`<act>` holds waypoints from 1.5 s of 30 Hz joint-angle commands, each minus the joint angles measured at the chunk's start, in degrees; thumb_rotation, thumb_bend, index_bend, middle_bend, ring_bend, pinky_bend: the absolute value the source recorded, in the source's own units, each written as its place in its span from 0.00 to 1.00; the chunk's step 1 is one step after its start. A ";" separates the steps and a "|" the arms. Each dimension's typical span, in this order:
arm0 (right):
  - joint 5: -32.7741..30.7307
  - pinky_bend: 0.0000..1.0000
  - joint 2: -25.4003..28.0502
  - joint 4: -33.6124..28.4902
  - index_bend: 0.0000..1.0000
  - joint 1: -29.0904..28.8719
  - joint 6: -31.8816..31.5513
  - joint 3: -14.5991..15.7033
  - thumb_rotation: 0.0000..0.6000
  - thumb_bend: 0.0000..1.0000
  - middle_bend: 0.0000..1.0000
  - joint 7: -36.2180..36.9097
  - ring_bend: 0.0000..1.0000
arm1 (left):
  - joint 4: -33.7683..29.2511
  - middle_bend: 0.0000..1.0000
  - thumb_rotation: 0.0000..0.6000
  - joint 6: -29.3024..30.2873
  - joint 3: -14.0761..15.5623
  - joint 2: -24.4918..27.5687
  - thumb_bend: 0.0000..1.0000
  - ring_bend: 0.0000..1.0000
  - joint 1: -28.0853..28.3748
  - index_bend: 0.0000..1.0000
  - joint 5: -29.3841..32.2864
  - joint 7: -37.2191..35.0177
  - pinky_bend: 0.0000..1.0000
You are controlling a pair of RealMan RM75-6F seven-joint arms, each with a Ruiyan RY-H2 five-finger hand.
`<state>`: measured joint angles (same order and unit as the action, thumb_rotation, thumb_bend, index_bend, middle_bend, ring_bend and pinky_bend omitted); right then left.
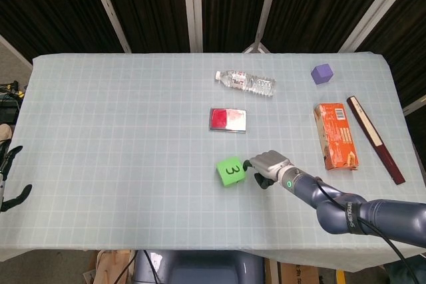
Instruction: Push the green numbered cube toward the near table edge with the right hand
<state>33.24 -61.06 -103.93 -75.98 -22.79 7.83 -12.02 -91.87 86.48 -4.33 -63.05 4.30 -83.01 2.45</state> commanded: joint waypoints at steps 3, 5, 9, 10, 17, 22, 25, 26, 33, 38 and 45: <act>4.84 0.68 0.47 -2.27 0.26 2.85 0.61 -1.72 1.00 0.78 0.86 2.59 0.81 | -0.19 0.00 1.00 -0.08 0.22 0.11 0.35 0.00 -0.05 0.13 -0.21 -0.15 0.03; 6.92 0.68 0.36 -2.92 0.26 4.02 1.32 -2.74 1.00 0.78 0.86 3.83 0.81 | -0.29 0.00 1.00 -0.33 0.34 0.22 0.35 0.00 0.00 0.13 -0.25 -0.20 0.03; 10.44 0.68 -0.09 -3.26 0.26 5.90 1.64 -4.20 1.00 0.78 0.86 5.36 0.81 | -0.39 0.00 1.00 -0.35 0.48 0.35 0.35 0.00 0.01 0.13 -0.50 -0.30 0.03; 11.44 0.68 -0.32 -3.25 0.26 6.37 1.48 -4.41 1.00 0.78 0.86 5.53 0.81 | -0.44 0.00 1.00 -0.37 0.50 0.40 0.35 0.00 0.00 0.13 -0.53 -0.43 0.03; 15.66 0.68 -0.33 -4.61 0.26 8.14 1.54 -5.36 1.00 0.78 0.86 7.09 0.81 | -0.46 0.00 1.00 -0.55 0.47 0.65 0.35 0.00 0.06 0.13 -0.47 -1.02 0.03; 17.95 0.68 0.02 -5.42 0.26 8.76 2.22 -5.81 1.00 0.78 0.86 8.10 0.81 | -0.52 0.00 1.00 -0.57 0.67 0.82 0.35 0.00 0.04 0.13 -0.81 -1.32 0.03; 18.71 0.68 -0.04 -5.70 0.26 8.91 2.22 -5.90 1.00 0.78 0.86 8.50 0.81 | -0.54 0.00 1.00 -0.57 0.69 0.89 0.35 0.00 0.02 0.13 -0.81 -1.40 0.03; 18.98 0.68 -0.05 -5.86 0.26 8.99 2.21 -5.92 1.00 0.78 0.86 8.66 0.81 | -0.53 0.00 1.00 -0.57 0.67 0.91 0.35 0.00 0.02 0.13 -0.80 -1.46 0.03; 21.72 0.68 -0.99 -6.90 0.24 10.48 1.33 -6.62 1.00 0.78 0.86 9.92 0.81 | -0.45 0.00 1.00 -0.62 0.66 0.92 0.35 0.00 0.05 0.13 -0.74 -1.57 0.03; 23.83 0.68 -2.48 -6.96 0.20 11.97 -0.51 -7.42 1.00 0.78 0.86 10.74 0.81 | -0.51 0.00 1.00 -0.48 0.65 1.08 0.35 0.00 -0.01 0.13 -0.84 -2.01 0.03; 25.36 0.68 -3.58 -6.88 0.18 13.20 -1.72 -7.65 1.00 0.78 0.86 11.50 0.81 | -0.39 0.00 1.00 -0.23 0.47 1.06 0.35 0.00 -0.08 0.13 -0.69 -2.19 0.03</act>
<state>58.52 -64.54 -110.82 -62.87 -24.42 0.17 -0.57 -92.25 86.25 -3.86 -62.00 4.22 -83.71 0.27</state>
